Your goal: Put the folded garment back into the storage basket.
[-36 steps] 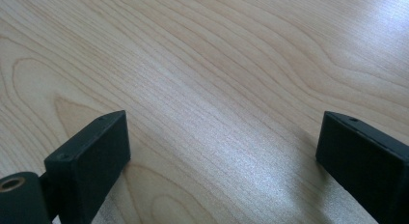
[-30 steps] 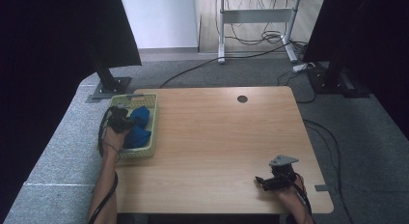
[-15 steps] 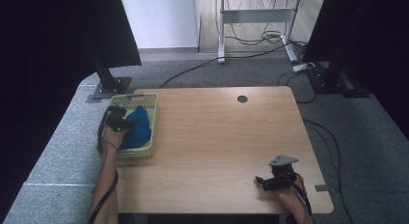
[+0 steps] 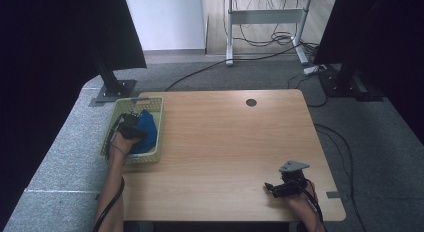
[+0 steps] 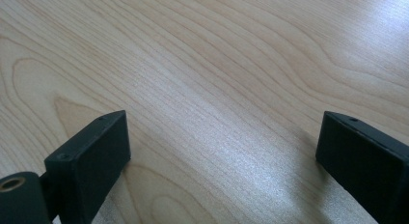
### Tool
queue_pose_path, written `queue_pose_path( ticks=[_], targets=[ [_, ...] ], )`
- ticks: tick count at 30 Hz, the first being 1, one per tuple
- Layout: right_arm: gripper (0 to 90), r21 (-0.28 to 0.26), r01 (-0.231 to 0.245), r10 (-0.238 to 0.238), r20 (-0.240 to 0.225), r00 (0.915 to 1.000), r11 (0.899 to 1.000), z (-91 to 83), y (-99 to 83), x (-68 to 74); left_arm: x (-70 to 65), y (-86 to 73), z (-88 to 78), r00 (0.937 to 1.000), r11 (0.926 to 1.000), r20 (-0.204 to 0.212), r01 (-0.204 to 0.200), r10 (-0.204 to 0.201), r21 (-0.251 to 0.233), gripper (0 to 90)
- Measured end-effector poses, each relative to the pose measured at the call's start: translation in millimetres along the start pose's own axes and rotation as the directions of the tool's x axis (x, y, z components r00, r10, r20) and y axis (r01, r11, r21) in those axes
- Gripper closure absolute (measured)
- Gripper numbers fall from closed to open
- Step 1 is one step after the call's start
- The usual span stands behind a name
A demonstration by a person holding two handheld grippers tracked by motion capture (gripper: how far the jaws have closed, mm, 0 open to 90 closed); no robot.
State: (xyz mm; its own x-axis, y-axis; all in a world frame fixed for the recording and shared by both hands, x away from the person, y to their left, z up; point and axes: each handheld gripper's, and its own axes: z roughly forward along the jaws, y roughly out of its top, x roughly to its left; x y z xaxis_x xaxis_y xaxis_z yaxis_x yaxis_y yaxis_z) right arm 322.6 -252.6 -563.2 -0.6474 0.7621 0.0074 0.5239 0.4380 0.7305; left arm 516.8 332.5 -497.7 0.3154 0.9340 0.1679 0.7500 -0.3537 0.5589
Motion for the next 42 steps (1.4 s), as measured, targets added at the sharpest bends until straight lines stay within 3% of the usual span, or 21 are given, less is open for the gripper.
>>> queue_pose_path(
  ticks=[4,8,9,13,14,17,20,27,42],
  targets=[
    [4.7,0.0,0.0,0.0,0.0,1.0,1.0,0.0,0.0,0.0,4.3,0.8,-9.4,0.9978,0.9966,0.035,0.057,-0.055,-0.059,28.4],
    [4.7,0.0,0.0,0.0,0.0,1.0,1.0,0.0,0.0,0.0,4.3,0.8,-9.4,0.9978,0.9966,0.035,0.057,-0.055,-0.059,27.4],
    [4.7,0.0,0.0,0.0,0.0,1.0,1.0,0.0,0.0,0.0,3.6,0.8,-17.6,0.9925,0.9889,0.082,0.099,-0.09,-0.111,27.4],
    [4.7,0.0,0.0,0.0,0.0,1.0,1.0,0.0,0.0,0.0,2.4,0.8,-20.1,0.9902,0.9855,0.099,0.111,-0.099,-0.128,22.5],
    [4.7,0.0,0.0,0.0,0.0,1.0,1.0,0.0,0.0,0.0,0.5,0.3,-23.9,0.9856,0.9799,0.124,0.133,-0.115,-0.149,22.5],
    [4.7,0.0,0.0,0.0,0.0,1.0,1.0,0.0,0.0,0.0,-1.3,-0.5,-26.8,0.9811,0.9761,0.145,0.151,-0.128,-0.156,20.7],
    [4.7,0.0,0.0,0.0,0.0,1.0,1.0,0.0,0.0,0.0,-2.2,-1.0,-27.7,0.9802,0.9751,0.15,0.154,-0.13,-0.16,19.6],
    [4.7,0.0,0.0,0.0,0.0,1.0,1.0,0.0,0.0,0.0,-8.9,-5.5,-37.6,0.9705,0.9628,0.191,0.185,-0.147,-0.197,15.4],
    [4.7,-0.001,0.002,-0.002,0.0,1.0,1.0,0.0,0.0,-0.1,-29.4,-9.0,-52.0,0.9719,0.9562,0.21,0.157,-0.105,-0.247,15.6]
  ],
)
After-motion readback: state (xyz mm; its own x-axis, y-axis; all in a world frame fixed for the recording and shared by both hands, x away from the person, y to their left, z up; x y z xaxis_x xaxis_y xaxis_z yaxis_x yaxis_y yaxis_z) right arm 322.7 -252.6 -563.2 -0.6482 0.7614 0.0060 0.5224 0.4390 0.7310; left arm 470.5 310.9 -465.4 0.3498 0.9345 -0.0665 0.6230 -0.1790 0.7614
